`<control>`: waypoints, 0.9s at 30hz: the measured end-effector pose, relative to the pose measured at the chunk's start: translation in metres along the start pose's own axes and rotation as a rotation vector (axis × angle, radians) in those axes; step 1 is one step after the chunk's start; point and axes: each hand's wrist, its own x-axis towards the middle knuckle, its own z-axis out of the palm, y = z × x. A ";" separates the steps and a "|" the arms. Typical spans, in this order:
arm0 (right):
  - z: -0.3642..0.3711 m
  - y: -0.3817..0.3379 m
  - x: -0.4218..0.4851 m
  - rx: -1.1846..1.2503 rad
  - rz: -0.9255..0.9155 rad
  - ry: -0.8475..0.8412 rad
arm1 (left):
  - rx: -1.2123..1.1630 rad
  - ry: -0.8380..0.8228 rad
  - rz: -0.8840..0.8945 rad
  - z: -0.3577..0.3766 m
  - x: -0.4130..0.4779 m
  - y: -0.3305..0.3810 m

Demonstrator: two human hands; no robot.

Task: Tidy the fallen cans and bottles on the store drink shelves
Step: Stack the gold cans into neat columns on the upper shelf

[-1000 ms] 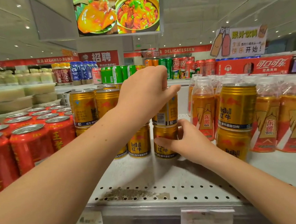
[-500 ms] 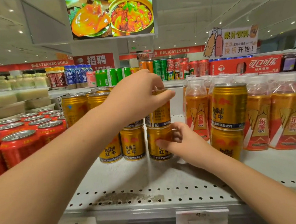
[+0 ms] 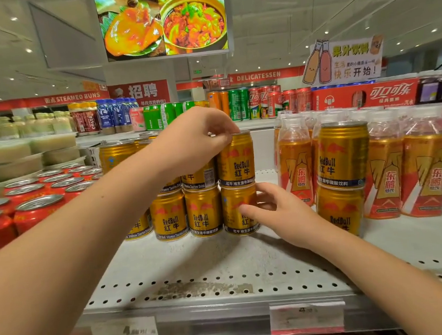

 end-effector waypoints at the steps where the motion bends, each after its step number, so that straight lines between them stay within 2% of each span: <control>1: 0.001 -0.002 -0.001 0.006 0.002 -0.001 | 0.005 0.003 -0.001 0.001 -0.001 0.001; 4: 0.003 -0.007 -0.006 -0.028 0.023 0.008 | 0.014 0.012 -0.002 0.005 -0.005 0.003; 7: -0.002 -0.011 -0.024 -0.171 0.022 0.083 | 0.085 0.119 0.081 0.012 -0.009 0.009; 10: -0.020 -0.009 -0.057 -0.293 -0.101 0.170 | 0.024 0.190 0.185 0.023 -0.005 0.025; 13: -0.049 -0.009 -0.086 -0.338 -0.153 0.241 | -0.075 0.143 0.214 0.043 0.007 0.049; 19: -0.106 0.014 -0.107 -0.466 -0.071 0.343 | -0.179 0.009 0.209 0.086 0.021 0.092; 21: -0.119 0.026 -0.102 -0.528 -0.008 0.318 | -0.191 0.030 0.190 0.094 0.023 0.100; 23: -0.127 0.035 -0.092 -0.552 -0.001 0.225 | -0.201 0.065 0.142 0.100 0.022 0.107; 27: -0.137 0.039 -0.067 -0.448 -0.058 0.037 | -0.172 0.106 0.032 0.103 0.015 0.122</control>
